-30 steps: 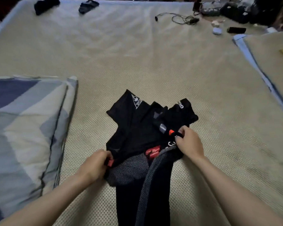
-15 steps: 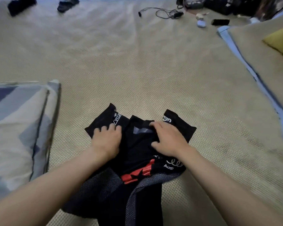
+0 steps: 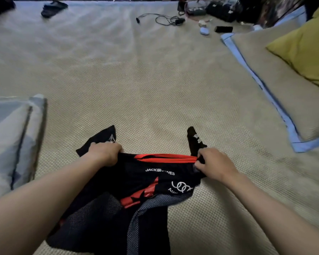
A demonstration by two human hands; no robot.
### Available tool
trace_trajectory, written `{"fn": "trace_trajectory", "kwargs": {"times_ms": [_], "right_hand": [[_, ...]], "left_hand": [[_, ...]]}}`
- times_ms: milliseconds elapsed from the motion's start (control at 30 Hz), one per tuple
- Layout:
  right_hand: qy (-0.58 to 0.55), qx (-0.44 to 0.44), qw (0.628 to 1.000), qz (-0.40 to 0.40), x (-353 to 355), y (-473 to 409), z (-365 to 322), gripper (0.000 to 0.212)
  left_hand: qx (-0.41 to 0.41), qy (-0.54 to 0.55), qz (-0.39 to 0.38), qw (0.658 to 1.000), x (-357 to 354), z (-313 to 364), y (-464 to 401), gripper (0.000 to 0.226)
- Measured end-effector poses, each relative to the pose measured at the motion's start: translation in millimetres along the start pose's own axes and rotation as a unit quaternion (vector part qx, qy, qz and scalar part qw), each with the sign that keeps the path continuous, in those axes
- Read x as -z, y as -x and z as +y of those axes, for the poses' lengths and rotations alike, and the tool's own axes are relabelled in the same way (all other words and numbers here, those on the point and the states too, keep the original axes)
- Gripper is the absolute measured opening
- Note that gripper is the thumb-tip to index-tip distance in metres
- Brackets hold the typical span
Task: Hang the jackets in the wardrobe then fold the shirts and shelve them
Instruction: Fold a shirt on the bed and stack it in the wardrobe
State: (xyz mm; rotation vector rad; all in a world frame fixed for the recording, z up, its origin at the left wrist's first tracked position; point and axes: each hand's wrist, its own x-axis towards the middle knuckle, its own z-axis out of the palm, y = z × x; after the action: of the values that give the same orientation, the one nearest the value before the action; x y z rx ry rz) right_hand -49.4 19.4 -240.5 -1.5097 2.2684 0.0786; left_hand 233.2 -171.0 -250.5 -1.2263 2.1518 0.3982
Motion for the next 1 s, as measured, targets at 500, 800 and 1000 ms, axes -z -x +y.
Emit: {"fn": "trace_trajectory", "kwargs": {"times_ms": [500,800,1000], "right_hand": [[-0.038,0.016,0.999,0.024,9.1,30.6,-93.9,0.031],[-0.488,0.034,0.859,0.148,233.2,83.9,-130.6,0.011],[-0.449,0.142,0.834,0.286,429.0,162.5,-174.7,0.005]], "left_hand": [[-0.04,0.279,0.125,0.951,-23.5,7.6,44.5,0.025],[-0.114,0.42,0.289,0.853,186.2,-72.7,194.5,0.068],[-0.232,0.405,0.383,0.797,350.2,-92.4,359.8,0.055]]}}
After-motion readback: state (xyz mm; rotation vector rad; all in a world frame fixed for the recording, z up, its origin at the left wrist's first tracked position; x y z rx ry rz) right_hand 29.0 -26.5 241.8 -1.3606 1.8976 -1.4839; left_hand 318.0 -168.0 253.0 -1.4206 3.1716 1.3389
